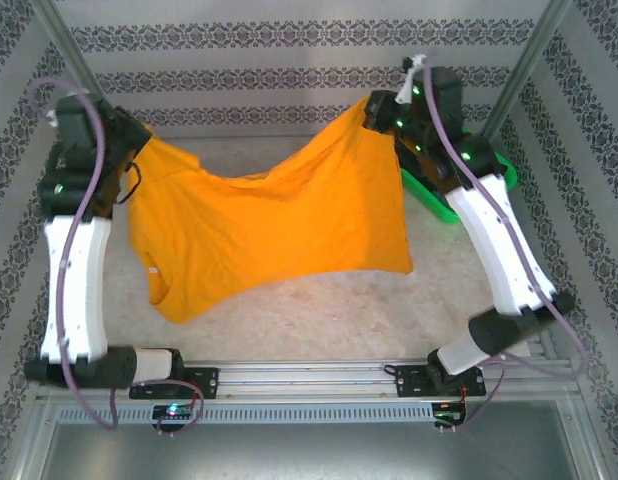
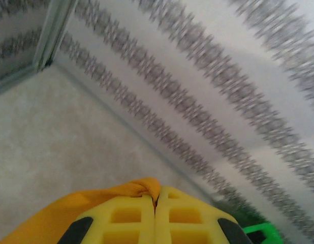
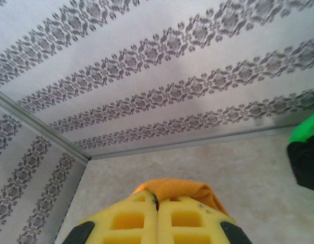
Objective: Fold and stack the t-shirts
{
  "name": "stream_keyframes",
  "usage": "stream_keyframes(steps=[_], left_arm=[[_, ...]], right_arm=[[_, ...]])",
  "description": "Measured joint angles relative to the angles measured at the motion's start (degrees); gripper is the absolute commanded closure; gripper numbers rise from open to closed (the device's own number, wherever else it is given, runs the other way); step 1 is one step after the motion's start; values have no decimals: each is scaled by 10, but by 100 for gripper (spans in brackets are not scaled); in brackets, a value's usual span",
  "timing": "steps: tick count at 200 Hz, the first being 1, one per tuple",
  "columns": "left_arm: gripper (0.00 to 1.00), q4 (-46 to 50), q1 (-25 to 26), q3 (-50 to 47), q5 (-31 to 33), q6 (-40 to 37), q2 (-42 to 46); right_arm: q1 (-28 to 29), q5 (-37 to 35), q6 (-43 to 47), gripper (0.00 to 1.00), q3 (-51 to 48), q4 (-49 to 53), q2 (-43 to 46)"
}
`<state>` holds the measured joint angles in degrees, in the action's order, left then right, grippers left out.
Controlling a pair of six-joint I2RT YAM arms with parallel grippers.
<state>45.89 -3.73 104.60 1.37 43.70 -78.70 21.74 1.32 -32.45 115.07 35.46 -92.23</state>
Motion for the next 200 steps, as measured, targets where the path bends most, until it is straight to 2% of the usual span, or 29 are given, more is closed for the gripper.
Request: stream_keyframes(steps=[18,39,52,68,91,116,146,174,182,200], left_arm=[[100,6,-24,30,-31,-9,-78],[100,12,-49,122,-60,-24,-163],[100,21,-59,197,-74,-33,-199],[100,45,-66,334,-86,-46,-248],[100,82,-72,558,-94,-61,-308],[100,125,-72,629,-93,-63,-286],[100,228,-47,630,-42,-75,-236],[100,353,60,574,55,-97,-205],[100,355,81,486,69,-103,-174],[100,263,83,163,59,-103,-48]], right_arm=[[-18,33,-13,100,87,7,-90],[-36,61,-24,100,224,35,-196],[-45,77,-32,100,361,77,-272],[-57,96,-49,100,541,106,-361],[-79,115,-77,100,597,138,-368],[-97,121,-83,100,626,169,-359],[-81,82,-49,100,627,273,-329],[-7,-12,10,100,634,430,-309],[22,-40,23,100,635,468,-309],[66,-68,45,100,635,521,-318]])
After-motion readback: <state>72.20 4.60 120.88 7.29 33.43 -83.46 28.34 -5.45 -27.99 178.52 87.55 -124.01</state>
